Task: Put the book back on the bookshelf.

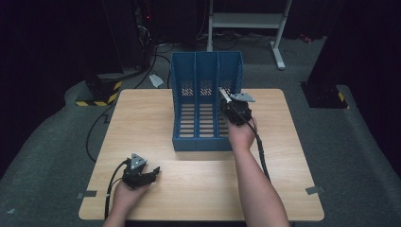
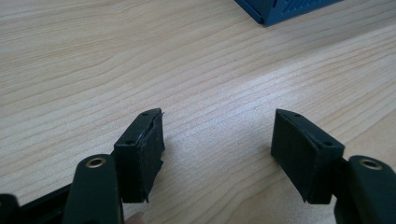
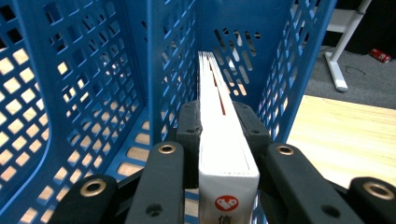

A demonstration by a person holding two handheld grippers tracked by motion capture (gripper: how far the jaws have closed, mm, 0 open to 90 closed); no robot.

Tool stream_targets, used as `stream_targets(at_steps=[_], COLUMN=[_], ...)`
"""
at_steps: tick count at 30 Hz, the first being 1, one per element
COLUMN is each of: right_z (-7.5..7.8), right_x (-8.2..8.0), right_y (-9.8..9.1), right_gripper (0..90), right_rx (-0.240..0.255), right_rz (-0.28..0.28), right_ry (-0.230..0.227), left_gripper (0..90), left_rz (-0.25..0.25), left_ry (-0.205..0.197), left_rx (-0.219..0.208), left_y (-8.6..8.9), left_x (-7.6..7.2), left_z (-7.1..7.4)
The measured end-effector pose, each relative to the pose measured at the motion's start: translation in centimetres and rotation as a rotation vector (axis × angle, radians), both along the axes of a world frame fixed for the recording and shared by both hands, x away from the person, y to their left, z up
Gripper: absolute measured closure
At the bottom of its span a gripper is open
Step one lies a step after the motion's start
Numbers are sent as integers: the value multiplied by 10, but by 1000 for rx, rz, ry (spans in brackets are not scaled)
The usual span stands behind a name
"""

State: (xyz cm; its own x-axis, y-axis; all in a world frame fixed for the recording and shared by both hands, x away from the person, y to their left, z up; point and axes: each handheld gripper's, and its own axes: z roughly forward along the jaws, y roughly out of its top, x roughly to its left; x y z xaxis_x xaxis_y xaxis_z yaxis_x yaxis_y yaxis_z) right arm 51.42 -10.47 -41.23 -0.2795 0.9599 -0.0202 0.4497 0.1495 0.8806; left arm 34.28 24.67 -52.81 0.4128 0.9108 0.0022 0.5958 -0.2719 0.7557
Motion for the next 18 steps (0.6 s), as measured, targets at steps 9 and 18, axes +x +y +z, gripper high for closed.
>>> stream_targets(at_steps=[9, 18], right_z=[-9, -15], right_x=[-13, -18], right_y=[-12, -15], right_gripper=[747, 746], right_rx=[12, -10], right_rz=[8, 23], right_ry=[46, 82], left_gripper=[344, 346], left_rz=[-1, 0], left_ry=[-1, -1], left_rx=[1, 1], left_y=[0, 0], left_x=[0, 0], left_z=[0, 0])
